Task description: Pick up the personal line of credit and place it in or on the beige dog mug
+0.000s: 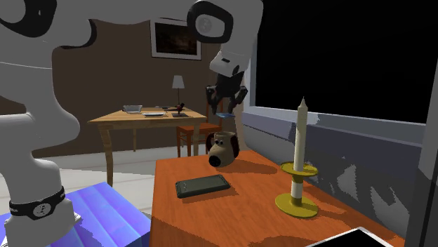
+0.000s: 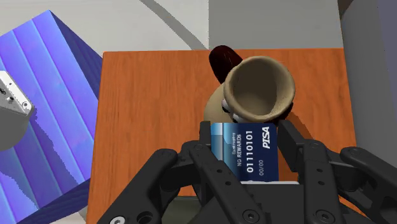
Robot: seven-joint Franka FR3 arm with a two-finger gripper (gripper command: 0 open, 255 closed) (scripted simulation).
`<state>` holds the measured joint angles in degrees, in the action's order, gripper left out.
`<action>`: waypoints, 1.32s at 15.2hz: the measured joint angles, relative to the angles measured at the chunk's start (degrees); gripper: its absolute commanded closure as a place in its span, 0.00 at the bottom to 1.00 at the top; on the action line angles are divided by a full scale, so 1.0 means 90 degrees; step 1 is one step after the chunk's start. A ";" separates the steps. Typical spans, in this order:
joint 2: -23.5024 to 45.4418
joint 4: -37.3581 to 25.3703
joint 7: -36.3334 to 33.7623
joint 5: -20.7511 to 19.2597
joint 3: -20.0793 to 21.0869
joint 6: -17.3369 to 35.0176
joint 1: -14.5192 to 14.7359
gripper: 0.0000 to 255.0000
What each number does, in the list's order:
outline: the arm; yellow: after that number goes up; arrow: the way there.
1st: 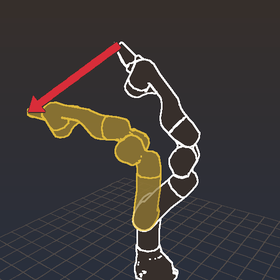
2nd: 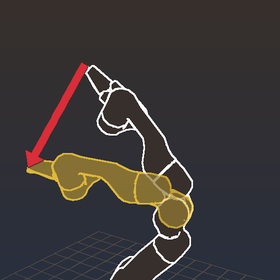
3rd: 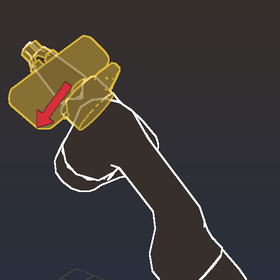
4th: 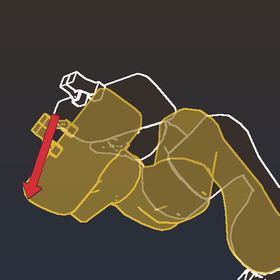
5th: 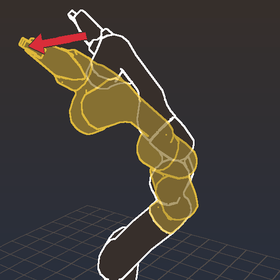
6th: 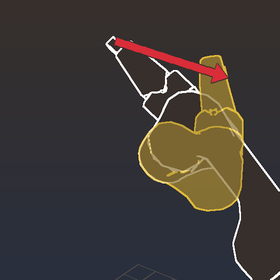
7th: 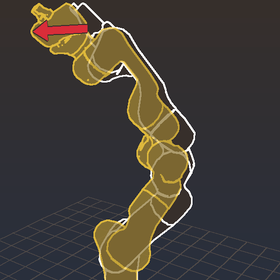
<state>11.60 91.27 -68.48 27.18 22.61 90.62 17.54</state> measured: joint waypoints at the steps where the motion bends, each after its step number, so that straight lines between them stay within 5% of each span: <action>1: -0.0065 0.0061 -0.0104 0.0040 0.0053 0.0060 0.0067 1.00; 7: -0.0401 0.0609 -0.0676 0.0272 0.0420 0.0684 0.0531 1.00; 20: -0.0250 0.1443 -0.0325 0.0313 0.0464 0.1604 0.0624 1.00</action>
<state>9.35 104.25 -71.40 30.00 26.79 105.06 23.16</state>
